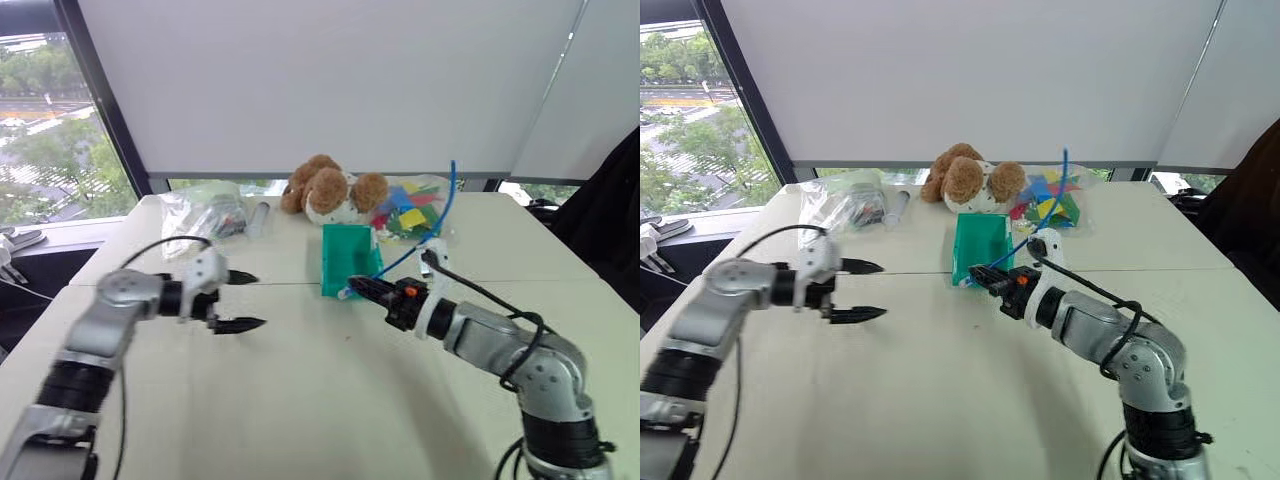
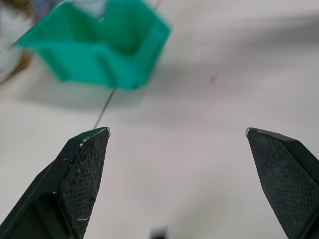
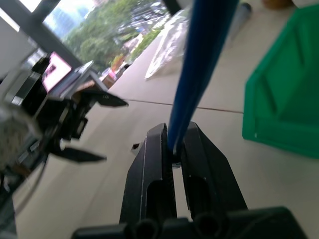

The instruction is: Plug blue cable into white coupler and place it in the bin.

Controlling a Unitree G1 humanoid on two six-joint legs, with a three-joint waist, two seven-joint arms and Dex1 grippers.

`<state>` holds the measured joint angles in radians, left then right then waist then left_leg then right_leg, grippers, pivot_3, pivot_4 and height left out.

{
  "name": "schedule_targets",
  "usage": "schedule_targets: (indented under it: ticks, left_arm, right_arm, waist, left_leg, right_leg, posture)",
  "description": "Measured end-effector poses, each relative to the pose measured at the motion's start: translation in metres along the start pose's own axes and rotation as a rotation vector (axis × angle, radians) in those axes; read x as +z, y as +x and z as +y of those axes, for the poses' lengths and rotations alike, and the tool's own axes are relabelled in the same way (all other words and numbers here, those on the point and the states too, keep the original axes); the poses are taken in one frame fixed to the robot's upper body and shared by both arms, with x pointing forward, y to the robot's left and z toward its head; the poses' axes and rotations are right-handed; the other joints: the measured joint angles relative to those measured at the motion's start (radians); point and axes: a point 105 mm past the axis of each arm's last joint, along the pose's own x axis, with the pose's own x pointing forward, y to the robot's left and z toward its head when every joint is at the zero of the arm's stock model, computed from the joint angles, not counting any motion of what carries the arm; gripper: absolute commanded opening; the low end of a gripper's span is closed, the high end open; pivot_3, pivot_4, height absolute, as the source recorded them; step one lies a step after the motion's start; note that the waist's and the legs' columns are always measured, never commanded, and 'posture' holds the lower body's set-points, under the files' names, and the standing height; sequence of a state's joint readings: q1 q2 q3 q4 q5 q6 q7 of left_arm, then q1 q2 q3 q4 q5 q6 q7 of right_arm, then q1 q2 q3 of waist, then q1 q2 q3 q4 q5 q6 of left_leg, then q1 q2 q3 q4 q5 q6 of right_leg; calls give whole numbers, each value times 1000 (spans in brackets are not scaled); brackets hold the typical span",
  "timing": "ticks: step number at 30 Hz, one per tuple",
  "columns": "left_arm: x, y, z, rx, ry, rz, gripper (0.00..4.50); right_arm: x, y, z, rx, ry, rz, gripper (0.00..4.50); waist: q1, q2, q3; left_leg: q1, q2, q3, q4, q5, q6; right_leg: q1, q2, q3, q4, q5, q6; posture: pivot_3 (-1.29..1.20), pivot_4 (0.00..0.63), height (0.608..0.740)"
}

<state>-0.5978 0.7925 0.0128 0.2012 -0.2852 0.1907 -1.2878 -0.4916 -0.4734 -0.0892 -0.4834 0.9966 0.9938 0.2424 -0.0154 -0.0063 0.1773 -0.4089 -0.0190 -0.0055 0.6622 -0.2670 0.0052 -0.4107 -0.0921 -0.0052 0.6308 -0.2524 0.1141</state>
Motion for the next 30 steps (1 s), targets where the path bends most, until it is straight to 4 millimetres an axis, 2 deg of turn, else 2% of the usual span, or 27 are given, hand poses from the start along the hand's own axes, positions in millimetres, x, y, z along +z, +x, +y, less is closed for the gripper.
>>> schedule_targets:
  ticks: [5,9,12,17,24,27,30]
  left_arm:
    - [-35,-8,4,36,-112,38,4471]
    - [-54,-7,3,42,-142,61,4471]
    - [-64,1,1,39,-152,52,4471]
    - [-84,27,-6,4,-184,55,4471]
    - [-96,33,-1,19,-177,88,4471]
    - [-97,34,0,21,-172,83,3603]
    - [-98,37,-2,16,-187,72,2115]
  right_arm:
    - [-12,3,10,90,-158,87,0]
    - [-10,6,10,107,-208,81,0]
    - [-9,7,10,114,-225,77,0]
    - [-10,9,10,113,-233,76,0]
    - [-10,9,12,109,-236,70,0]
    - [-10,8,13,110,-243,68,0]
    - [-12,7,12,101,-242,72,0]
  waist:
    - [5,-1,0]
    - [5,-1,0]
    - [7,-1,0]
    - [6,-2,0]
    - [4,-2,0]
    - [5,-2,-1]
    - [6,-3,-1]
  left_leg:
    - [0,0,0,1,0,0]
    - [0,0,0,1,0,0]
    - [0,-1,0,1,0,0]
    - [0,-1,0,2,0,0]
    - [0,-1,1,1,0,0]
    - [0,-1,0,2,0,0]
    - [0,-1,0,2,0,0]
  right_leg:
    - [1,0,0,0,0,0]
    - [1,-1,0,0,0,0]
    - [1,-1,0,0,0,0]
    - [1,-1,0,0,0,0]
    - [0,-1,-1,1,0,0]
    - [0,-1,-1,1,0,0]
    - [1,-1,-1,1,0,0]
  posture:
    - [0,150,740]
    - [0,150,740]
    - [0,150,740]
    - [0,150,740]
    - [0,150,740]
    - [0,150,740]
    - [0,150,740]
